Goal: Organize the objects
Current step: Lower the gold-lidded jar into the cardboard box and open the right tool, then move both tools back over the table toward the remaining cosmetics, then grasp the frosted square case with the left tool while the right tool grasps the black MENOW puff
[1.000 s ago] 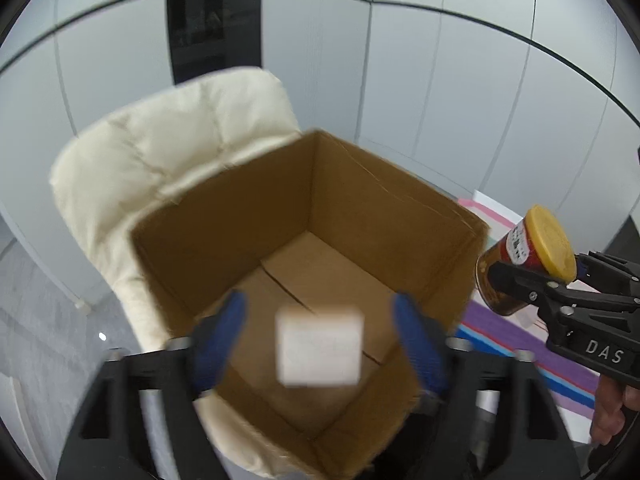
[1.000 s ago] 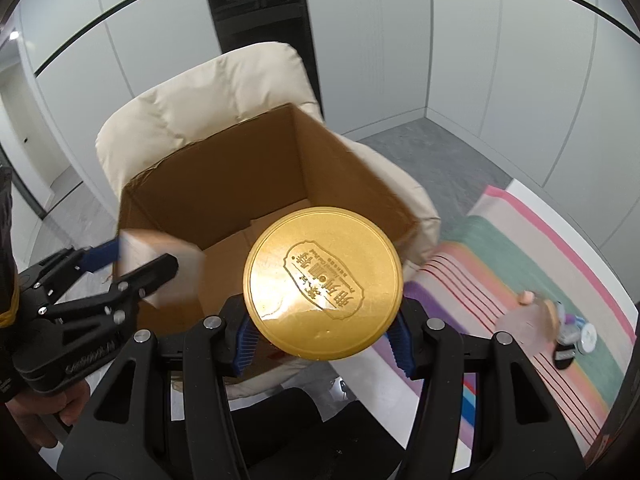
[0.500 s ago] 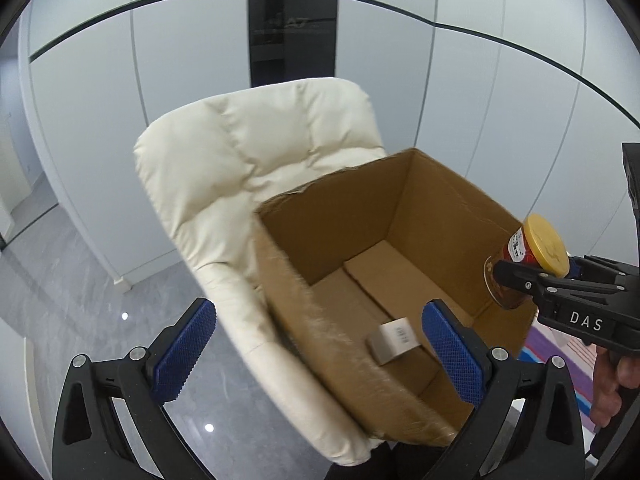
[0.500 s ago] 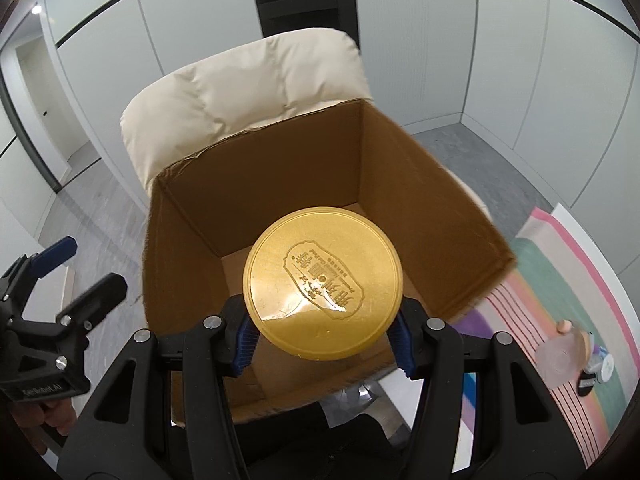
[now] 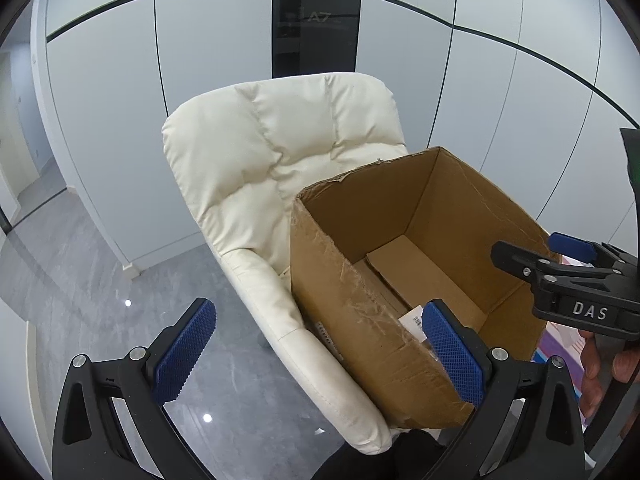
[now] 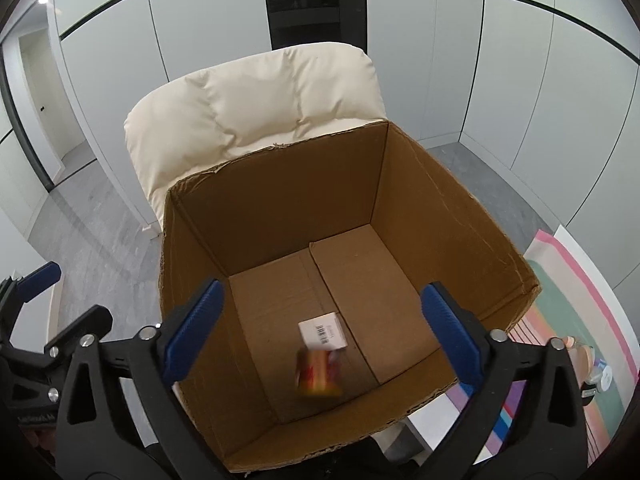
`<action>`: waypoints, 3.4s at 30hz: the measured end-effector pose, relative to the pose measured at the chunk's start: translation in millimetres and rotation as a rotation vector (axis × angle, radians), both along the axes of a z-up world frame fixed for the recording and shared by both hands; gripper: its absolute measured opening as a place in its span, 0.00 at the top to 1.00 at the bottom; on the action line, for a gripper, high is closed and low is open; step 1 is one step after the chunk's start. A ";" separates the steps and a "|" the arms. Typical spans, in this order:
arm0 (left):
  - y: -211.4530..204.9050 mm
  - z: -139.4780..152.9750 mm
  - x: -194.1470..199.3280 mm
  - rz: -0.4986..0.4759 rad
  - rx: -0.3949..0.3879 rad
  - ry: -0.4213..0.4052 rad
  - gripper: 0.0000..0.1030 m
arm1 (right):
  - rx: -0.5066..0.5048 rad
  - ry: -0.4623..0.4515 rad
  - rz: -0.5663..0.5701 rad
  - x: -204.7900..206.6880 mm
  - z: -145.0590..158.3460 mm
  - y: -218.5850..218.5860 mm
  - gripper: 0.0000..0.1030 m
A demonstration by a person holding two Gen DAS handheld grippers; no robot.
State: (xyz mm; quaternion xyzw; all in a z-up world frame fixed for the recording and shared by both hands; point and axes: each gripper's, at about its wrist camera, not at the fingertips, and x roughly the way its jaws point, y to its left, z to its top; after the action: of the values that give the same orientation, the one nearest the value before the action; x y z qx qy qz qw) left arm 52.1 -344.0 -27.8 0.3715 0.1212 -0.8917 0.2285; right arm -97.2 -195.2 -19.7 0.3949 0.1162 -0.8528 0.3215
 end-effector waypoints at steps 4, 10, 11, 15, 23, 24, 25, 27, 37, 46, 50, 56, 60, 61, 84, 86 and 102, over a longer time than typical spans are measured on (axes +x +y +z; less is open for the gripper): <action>9.3 -0.9 -8.0 -0.021 0.006 -0.006 0.00 | -0.012 -0.004 -0.013 -5.1 0.3 14.1 0.00; 27.2 -2.9 -24.9 -0.061 0.005 -0.013 0.00 | -0.019 -0.019 -0.060 -18.4 -2.9 37.1 0.00; 29.2 -3.0 -27.5 -0.064 0.006 -0.014 0.00 | -0.018 -0.019 -0.069 -20.3 -3.4 41.0 0.00; 42.2 -3.4 -39.2 -0.091 0.009 -0.015 0.00 | -0.014 -0.018 -0.098 -26.7 -4.2 59.3 0.00; 66.8 -1.3 -61.3 -0.145 -0.002 -0.006 0.00 | -0.028 -0.007 -0.142 -35.5 -1.2 97.1 0.00; 69.6 -0.8 -63.0 -0.152 0.000 -0.003 0.00 | -0.028 -0.007 -0.147 -36.2 -1.0 100.1 0.00; 72.5 -0.7 -64.5 -0.159 0.001 -0.002 0.00 | -0.028 -0.005 -0.155 -37.3 -0.7 104.7 0.00; 80.5 -0.4 -68.4 -0.176 -0.008 -0.002 0.00 | -0.031 -0.005 -0.174 -39.7 0.0 113.6 0.00; 109.7 -0.8 -90.0 -0.232 0.017 0.007 0.00 | -0.021 -0.005 -0.247 -48.2 -2.4 156.1 0.00; 142.6 -1.2 -116.9 -0.292 0.023 0.001 0.00 | -0.024 -0.028 -0.326 -54.0 -9.5 206.0 0.00; 156.8 -3.2 -127.3 -0.318 0.023 -0.003 0.00 | -0.013 -0.019 -0.358 -54.0 -11.1 226.0 0.00; 185.4 -5.1 -140.8 -0.372 0.014 -0.009 0.00 | -0.016 -0.026 -0.416 -54.4 -11.4 260.9 0.00; 207.1 -4.8 -149.2 -0.410 0.012 -0.008 0.00 | -0.020 -0.028 -0.455 -52.6 -11.6 285.4 0.00; 208.7 -4.6 -151.2 -0.414 0.012 -0.007 0.00 | -0.021 -0.030 -0.464 -51.8 -12.2 291.9 0.00; 329.4 -8.6 -183.4 -0.637 0.021 -0.021 0.00 | -0.024 -0.051 -0.666 -22.0 -13.9 424.1 0.00; 339.1 -13.3 -186.5 -0.658 0.028 -0.036 0.00 | -0.009 -0.051 -0.683 -19.3 -15.4 434.0 0.00; 415.2 -111.9 -250.9 -0.831 0.008 -0.244 0.00 | 0.092 -0.196 -0.716 -38.8 -103.6 474.8 0.00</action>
State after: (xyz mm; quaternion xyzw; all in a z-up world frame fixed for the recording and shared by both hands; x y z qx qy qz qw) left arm -198.8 71.2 -139.7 0.4922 -0.0630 -0.8570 -0.1390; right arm -136.0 279.6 -123.3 0.5043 -0.0225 -0.8632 -0.0056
